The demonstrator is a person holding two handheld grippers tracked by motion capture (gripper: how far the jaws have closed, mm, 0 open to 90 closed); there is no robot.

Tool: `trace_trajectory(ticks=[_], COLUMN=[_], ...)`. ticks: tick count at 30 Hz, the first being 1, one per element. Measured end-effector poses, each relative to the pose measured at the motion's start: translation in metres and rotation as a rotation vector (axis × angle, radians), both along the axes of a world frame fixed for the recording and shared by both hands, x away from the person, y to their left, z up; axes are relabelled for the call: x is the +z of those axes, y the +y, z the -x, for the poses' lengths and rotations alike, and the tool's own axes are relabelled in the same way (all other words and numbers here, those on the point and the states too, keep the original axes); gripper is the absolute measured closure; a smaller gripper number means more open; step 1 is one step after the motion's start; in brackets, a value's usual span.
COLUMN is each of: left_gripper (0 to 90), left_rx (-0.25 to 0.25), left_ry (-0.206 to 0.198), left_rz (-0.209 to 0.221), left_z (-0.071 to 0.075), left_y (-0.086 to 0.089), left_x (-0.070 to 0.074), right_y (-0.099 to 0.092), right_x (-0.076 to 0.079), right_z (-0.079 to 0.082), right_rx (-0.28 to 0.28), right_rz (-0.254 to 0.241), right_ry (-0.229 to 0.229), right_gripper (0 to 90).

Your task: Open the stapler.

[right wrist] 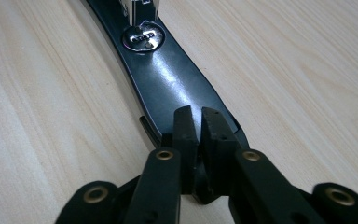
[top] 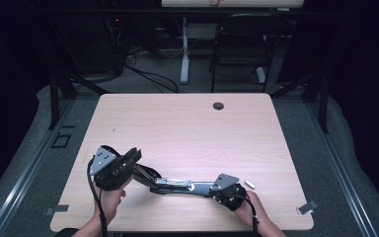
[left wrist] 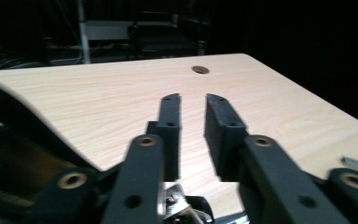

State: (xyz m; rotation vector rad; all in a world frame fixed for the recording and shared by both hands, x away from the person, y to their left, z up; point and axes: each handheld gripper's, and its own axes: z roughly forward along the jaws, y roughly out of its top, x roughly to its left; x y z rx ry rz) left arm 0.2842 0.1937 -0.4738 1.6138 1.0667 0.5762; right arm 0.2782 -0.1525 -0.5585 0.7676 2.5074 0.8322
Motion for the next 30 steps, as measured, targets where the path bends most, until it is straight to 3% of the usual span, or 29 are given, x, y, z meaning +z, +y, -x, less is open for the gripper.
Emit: trace_trajectory(ticks=[1,6,7,8,11,12,20,23,30], left_gripper=[73.6,55.4,52.6,43.8,38.9,34.1,20.6,15.1,2.9], left_rx=[-0.023,-0.115,-0.13,-0.148,-0.232,-0.253,-0.422,-0.449,-0.522], left_ry=[-0.001,0.009,0.021,0.038,0.099,0.109,0.195,0.212,0.264], left_rz=[-0.011,-0.055,-0.066,-0.074,-0.087,-0.098,-0.181,-0.204,-0.257], left_z=[0.0,-0.001,-0.002,-0.003,-0.006,-0.006,-0.005,-0.005,-0.003], left_y=[-0.001,-0.009,-0.01,-0.012,-0.018,-0.019,-0.037,-0.04,-0.048], left_x=[0.0,0.001,0.001,0.001,-0.001,-0.002,-0.007,-0.008,-0.012], right_y=[0.0,-0.002,-0.002,-0.001,-0.002,-0.003,-0.007,-0.007,-0.015], right_x=[0.0,0.001,0.001,0.001,0.002,0.002,0.006,0.011,0.027], right_z=[0.0,-0.001,-0.001,-0.001,-0.002,-0.003,-0.006,-0.01,-0.019], right_rx=[0.0,0.005,0.006,0.008,0.01,0.008,0.012,-0.011,-0.068], right_rz=[0.0,0.008,0.01,0.017,0.021,0.013,0.048,0.094,0.036], right_ry=[0.0,0.004,0.001,-0.002,0.001,0.003,0.029,0.046,0.103], right_gripper=[83.5,81.1,80.9,79.3,77.6,74.5,62.1,54.6,39.6])
